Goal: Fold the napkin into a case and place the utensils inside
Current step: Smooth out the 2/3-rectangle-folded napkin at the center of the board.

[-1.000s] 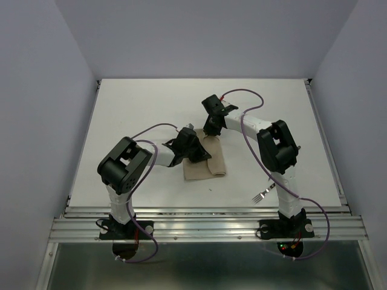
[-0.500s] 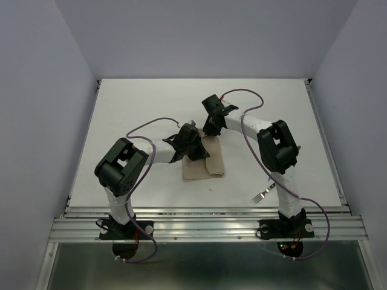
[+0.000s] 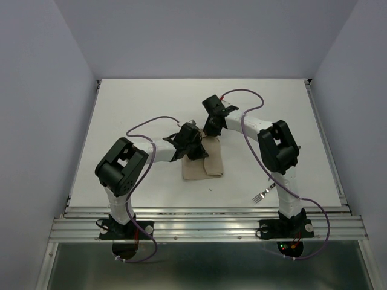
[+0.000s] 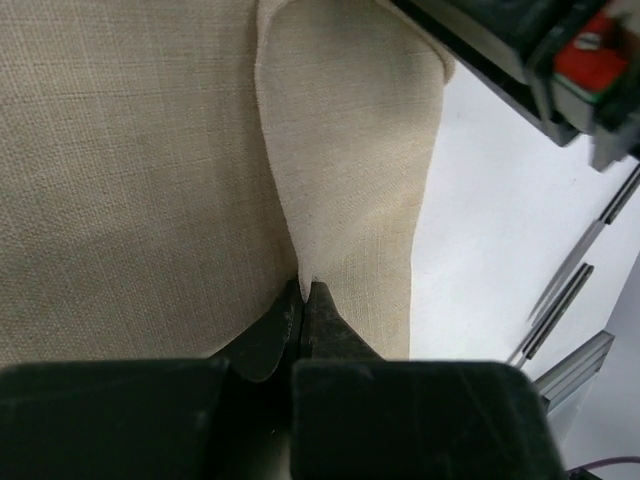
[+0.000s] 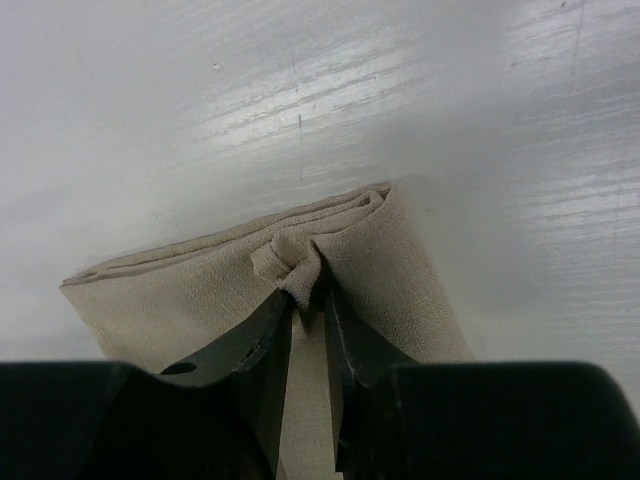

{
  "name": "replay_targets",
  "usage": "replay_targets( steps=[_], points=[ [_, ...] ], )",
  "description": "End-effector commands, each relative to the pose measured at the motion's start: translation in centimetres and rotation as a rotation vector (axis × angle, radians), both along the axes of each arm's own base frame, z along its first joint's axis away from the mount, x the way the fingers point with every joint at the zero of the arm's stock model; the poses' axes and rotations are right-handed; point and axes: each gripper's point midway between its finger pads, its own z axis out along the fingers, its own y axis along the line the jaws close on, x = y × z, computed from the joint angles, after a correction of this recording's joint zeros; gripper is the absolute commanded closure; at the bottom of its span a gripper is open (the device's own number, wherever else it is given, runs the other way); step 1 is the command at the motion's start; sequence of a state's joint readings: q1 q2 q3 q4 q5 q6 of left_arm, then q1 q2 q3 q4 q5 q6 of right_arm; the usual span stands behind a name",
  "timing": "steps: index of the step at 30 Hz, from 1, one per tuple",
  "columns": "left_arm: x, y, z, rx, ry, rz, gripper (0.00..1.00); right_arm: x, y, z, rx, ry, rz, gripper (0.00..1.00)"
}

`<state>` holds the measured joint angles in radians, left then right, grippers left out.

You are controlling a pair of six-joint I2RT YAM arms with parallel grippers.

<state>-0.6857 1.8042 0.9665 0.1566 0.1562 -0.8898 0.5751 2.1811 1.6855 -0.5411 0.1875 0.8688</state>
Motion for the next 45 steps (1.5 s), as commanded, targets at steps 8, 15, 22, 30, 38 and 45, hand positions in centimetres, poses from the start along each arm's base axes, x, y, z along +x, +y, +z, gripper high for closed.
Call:
replay_targets(
  steps=[8, 15, 22, 30, 38, 45],
  points=[
    [0.1, -0.1, -1.2, 0.026, 0.005, -0.019, 1.00, -0.6, -1.4, 5.1, -0.001, -0.073, 0.012, 0.65],
    [0.0, -0.4, -1.2, 0.018, 0.008, -0.028, 1.00, -1.0, -2.4, 8.9, -0.007, -0.135, 0.017, 0.53],
    [0.0, -0.5, -1.0, 0.016, 0.004, -0.036, 1.00, -4.9, -5.7, 9.2, -0.034, -0.132, 0.008, 0.44],
    [-0.3, -0.5, -1.6, 0.004, 0.017, -0.038, 1.00, -11.5, -4.8, 7.1, 0.084, -0.094, 0.170, 0.96],
    [-0.3, -0.6, -1.6, 0.001, 0.020, -0.035, 1.00, -15.4, -3.7, 3.7, 0.086, -0.012, 0.234, 0.97],
    [-0.3, -0.4, -1.7, 0.004, 0.021, -0.034, 1.00, -16.5, -3.2, 2.0, 0.052, 0.019, 0.260, 0.96]
  ],
)
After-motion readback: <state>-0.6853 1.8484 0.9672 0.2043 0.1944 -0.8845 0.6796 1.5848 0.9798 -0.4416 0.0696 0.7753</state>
